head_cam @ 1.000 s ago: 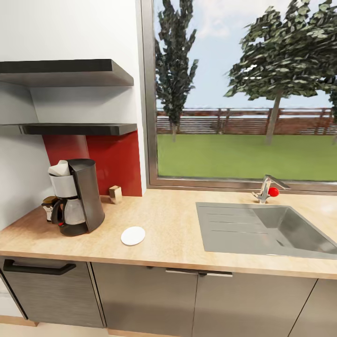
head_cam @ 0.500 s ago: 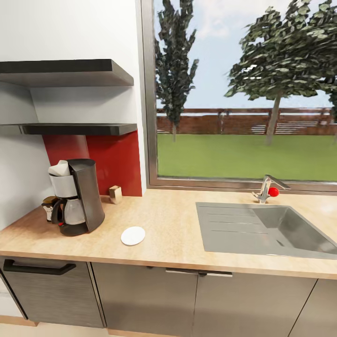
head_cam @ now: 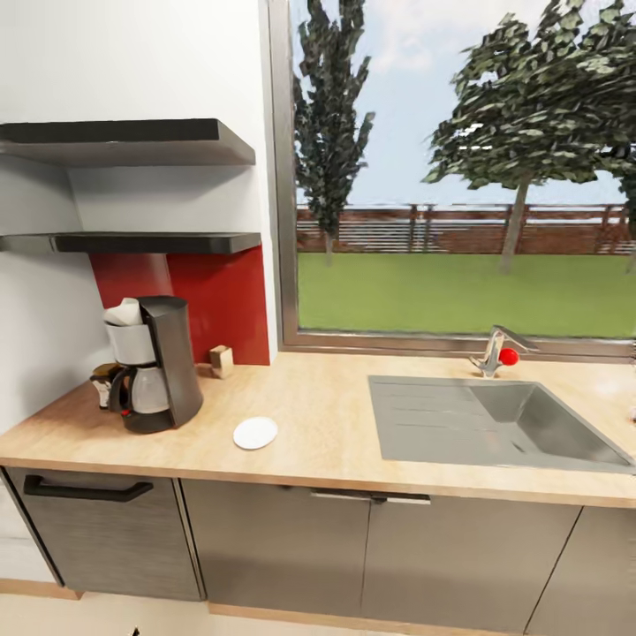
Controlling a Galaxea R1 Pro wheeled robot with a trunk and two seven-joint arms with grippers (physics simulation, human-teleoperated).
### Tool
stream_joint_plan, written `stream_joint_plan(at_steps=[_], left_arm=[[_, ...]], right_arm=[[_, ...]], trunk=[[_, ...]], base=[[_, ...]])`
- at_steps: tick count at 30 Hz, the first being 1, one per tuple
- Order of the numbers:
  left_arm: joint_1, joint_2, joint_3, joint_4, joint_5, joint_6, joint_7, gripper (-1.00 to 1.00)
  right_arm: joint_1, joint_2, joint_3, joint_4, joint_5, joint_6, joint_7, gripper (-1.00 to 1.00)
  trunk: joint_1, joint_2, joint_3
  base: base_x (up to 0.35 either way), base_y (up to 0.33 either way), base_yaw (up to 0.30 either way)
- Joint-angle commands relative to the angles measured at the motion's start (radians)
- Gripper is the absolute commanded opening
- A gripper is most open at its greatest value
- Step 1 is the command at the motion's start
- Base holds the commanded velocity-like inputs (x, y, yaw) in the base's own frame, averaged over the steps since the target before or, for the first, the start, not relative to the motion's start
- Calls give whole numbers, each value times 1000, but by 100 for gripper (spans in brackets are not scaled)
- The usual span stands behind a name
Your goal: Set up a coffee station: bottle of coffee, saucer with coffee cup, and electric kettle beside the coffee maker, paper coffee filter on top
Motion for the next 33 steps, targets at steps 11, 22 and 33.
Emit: stream_joint_plan(at_steps=[11,22,33], left_arm=[[-7,0,5,-245,13,14,2,100],[-110,6,0,-514,84,293,-7,100],[-179,18,5,-689,206,571,-42,100]], right_arm=[[0,40,61,-177,0,-3,1,100],[0,40,206,-501,-2,1,-1,100],[-1,40,274,-785,-6,59,-5,100]], trunk=[[0,0,0],[0,0,0],[0,0,0]], base=[[-98,0,0],[-2,0,0],[0,0,0]])
